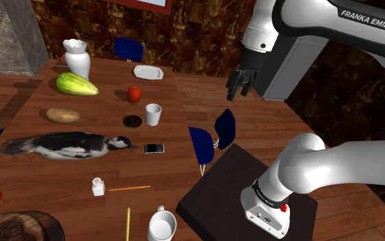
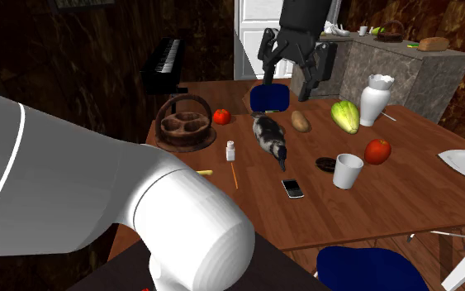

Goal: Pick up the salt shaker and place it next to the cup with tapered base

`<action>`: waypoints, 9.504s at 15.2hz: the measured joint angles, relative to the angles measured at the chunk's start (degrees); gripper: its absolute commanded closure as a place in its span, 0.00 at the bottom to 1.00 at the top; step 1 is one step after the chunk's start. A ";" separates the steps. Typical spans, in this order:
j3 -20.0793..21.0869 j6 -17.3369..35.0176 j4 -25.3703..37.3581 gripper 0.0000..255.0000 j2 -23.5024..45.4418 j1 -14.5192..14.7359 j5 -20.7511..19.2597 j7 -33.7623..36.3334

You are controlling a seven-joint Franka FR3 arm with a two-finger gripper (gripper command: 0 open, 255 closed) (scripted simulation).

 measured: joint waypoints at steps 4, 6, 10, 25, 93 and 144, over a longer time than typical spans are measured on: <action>1.98 3.43 -2.01 0.00 1.15 0.70 1.32 1.69; 3.89 6.66 -2.97 0.00 3.02 1.39 2.55 3.35; 7.69 13.88 -5.00 0.00 7.49 2.67 4.66 6.43; 21.68 38.02 0.64 0.00 34.55 5.20 4.15 21.07; 20.14 41.50 44.39 1.00 83.44 21.85 -19.81 46.70; 15.48 30.47 58.16 1.00 85.40 1.18 -15.80 17.71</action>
